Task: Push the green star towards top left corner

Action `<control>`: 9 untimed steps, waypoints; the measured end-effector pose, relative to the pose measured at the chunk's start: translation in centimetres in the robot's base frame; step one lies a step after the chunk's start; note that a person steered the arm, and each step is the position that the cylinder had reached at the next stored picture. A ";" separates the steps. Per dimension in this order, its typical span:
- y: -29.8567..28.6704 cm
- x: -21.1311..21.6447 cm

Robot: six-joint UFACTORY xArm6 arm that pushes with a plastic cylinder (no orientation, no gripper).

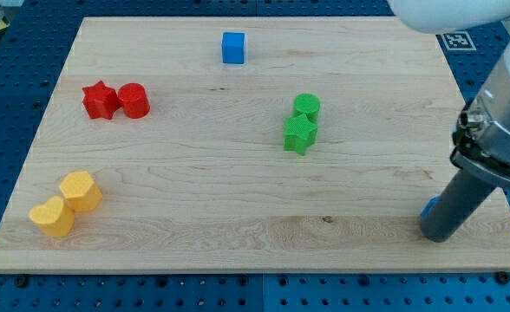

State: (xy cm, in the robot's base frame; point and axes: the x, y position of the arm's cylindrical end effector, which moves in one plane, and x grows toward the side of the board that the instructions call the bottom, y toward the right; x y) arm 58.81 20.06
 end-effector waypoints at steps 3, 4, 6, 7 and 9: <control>-6.8 -5.9; -5.8 -10.6; -9.6 -11.3; -12.9 -11.3; -14.2 -13.5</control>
State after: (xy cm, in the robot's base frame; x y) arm 45.29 5.83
